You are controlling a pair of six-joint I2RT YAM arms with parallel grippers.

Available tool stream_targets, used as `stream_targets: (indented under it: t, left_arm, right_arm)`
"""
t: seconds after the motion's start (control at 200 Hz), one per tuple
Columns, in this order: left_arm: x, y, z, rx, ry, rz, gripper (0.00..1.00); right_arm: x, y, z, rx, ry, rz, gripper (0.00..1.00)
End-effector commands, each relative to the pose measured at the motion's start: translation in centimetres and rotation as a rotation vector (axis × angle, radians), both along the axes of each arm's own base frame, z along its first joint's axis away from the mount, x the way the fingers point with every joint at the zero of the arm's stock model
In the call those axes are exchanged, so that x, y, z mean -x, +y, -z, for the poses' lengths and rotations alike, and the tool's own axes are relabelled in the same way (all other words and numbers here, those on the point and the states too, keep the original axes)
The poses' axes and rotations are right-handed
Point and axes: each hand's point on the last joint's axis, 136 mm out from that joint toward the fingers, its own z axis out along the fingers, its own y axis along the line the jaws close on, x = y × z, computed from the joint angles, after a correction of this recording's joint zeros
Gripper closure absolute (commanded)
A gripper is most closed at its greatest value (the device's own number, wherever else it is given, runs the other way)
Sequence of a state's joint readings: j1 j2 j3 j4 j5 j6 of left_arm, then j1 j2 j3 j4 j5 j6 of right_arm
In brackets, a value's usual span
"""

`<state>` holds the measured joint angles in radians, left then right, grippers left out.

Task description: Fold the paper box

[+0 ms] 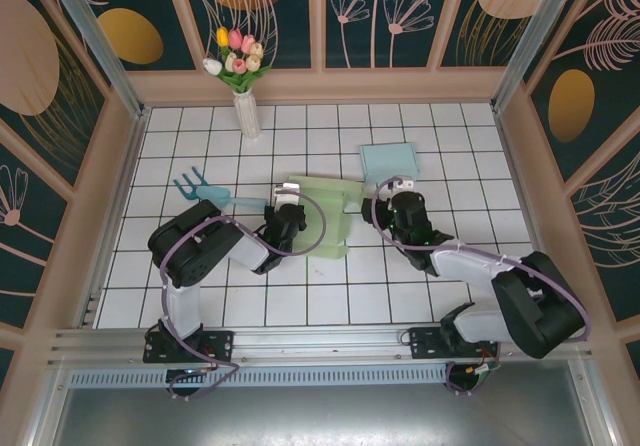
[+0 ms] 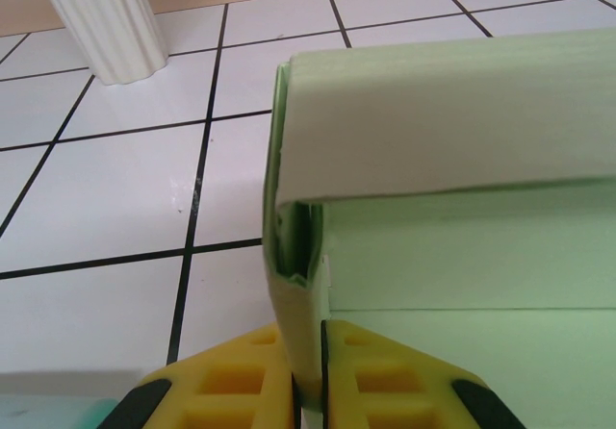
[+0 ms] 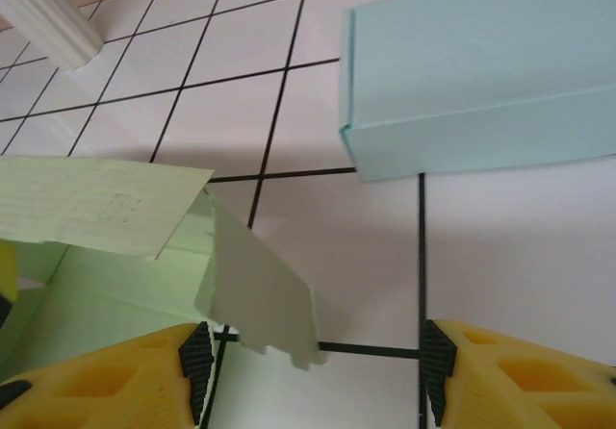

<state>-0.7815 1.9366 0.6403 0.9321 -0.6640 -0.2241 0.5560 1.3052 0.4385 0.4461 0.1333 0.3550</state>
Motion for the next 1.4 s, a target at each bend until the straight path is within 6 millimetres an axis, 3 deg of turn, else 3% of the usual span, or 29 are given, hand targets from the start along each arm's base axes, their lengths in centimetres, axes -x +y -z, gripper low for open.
stream_targets:
  t: [0.0,0.25,0.505,0.671,0.811,1.026,1.241,1.391]
  left_arm:
    - [0.3,-0.1,1.6,-0.056,0.040,0.018,0.86]
    - [0.4,-0.1,1.7,-0.059,0.042,0.020,0.86]
    - [0.4,-0.1,1.8,-0.059,0.042,0.021,0.86]
    - [0.4,-0.1,1.8,-0.060,0.043,0.021,0.86]
    - [0.4,-0.1,1.8,-0.061,0.044,0.022,0.86]
    - [0.3,-0.1,1.8,-0.061,0.043,0.021,0.86]
    - [0.4,-0.2,1.8,-0.061,0.043,0.024,0.86]
    - [0.4,-0.1,1.9,-0.064,0.045,0.024,0.86]
  right_arm:
    - [-1.1,1.8,-1.9,-0.080,-0.033,-0.041,0.37]
    - [-3.4,-0.3,0.7,-0.051,0.030,0.060,0.37]
    - [-4.9,-0.4,0.5,-0.102,0.046,0.051,0.37]
    - [-5.8,0.9,0.0,-0.142,0.064,0.006,0.37]
    - [-6.1,2.0,0.9,-0.150,0.101,-0.025,0.38]
    - [-5.6,4.2,2.8,-0.118,0.145,-0.070,0.37]
    - [-5.1,6.5,2.4,-0.116,0.129,-0.141,0.37]
    - [-4.3,6.4,2.7,-0.072,0.124,-0.168,0.37]
